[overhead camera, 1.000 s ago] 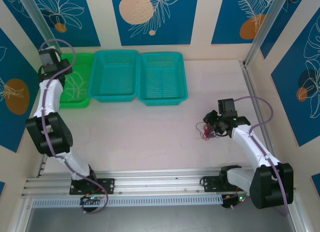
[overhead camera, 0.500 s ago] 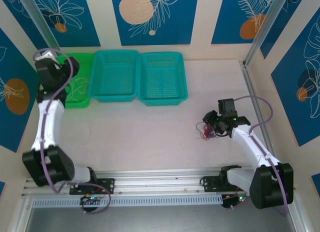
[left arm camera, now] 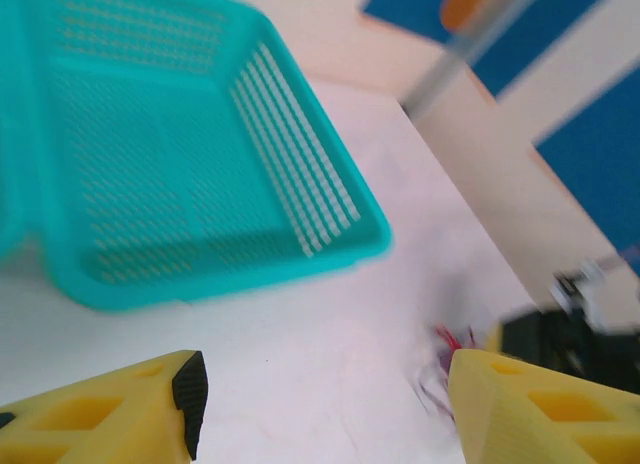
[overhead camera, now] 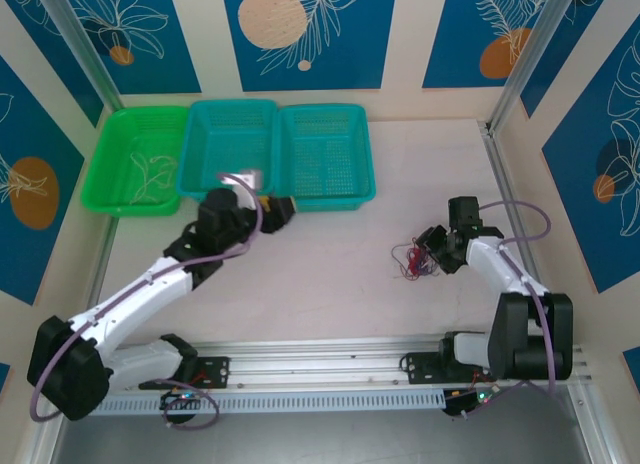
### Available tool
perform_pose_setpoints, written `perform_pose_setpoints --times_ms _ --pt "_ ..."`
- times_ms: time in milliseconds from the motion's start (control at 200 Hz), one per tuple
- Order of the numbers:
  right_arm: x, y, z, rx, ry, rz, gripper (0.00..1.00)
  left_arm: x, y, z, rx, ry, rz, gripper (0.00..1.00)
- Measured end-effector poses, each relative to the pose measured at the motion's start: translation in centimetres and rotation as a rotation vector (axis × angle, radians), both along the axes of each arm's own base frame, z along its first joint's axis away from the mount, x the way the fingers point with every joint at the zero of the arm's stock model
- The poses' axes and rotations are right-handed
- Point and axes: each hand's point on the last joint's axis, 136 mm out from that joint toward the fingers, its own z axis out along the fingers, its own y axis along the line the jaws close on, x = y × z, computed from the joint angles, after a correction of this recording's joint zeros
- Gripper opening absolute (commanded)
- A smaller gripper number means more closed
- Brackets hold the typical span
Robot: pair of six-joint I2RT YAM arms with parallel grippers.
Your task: Untangle the cables
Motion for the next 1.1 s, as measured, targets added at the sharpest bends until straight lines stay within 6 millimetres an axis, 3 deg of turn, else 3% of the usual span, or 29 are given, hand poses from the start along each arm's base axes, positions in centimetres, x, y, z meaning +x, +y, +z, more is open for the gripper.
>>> perform_pose_setpoints --times_ms 75,135,260,290,480,645,930,1100 --pt "-0.1 0.4 -1.7 0.027 0.055 0.009 0.53 -1.8 -3.1 -1.7 0.029 0.028 -0.083 0.65" --pt "-0.1 0.8 -2.8 0.049 0.088 0.023 0.40 -3.0 -5.0 -3.5 0.061 0.059 -0.136 0.65" --pt "0.9 1.7 -2.7 0.100 0.051 0.040 0.04 -5.0 -7.5 -7.0 0.126 0.123 -0.209 0.66" --pt "1.1 1.9 -2.6 0.111 0.040 0.039 0.00 -5.3 -7.9 -7.6 0.135 0.138 -0.217 0.65" --pt "0.1 3.3 -2.1 0.155 0.005 0.025 0.00 -5.9 -9.0 -10.9 0.135 0.266 -0.220 0.65" --pt "-0.9 5.6 -0.1 0.199 -0.049 0.015 0.00 -6.6 -10.6 -14.2 0.095 0.419 -0.236 0.67" --pt "-1.8 8.9 0.8 0.243 -0.049 0.049 0.00 -6.5 -12.6 -14.7 -0.016 0.484 -0.256 0.71" --pt "-2.0 9.7 0.9 0.253 -0.038 0.053 0.00 -6.4 -13.4 -16.8 -0.017 0.549 -0.248 0.70"
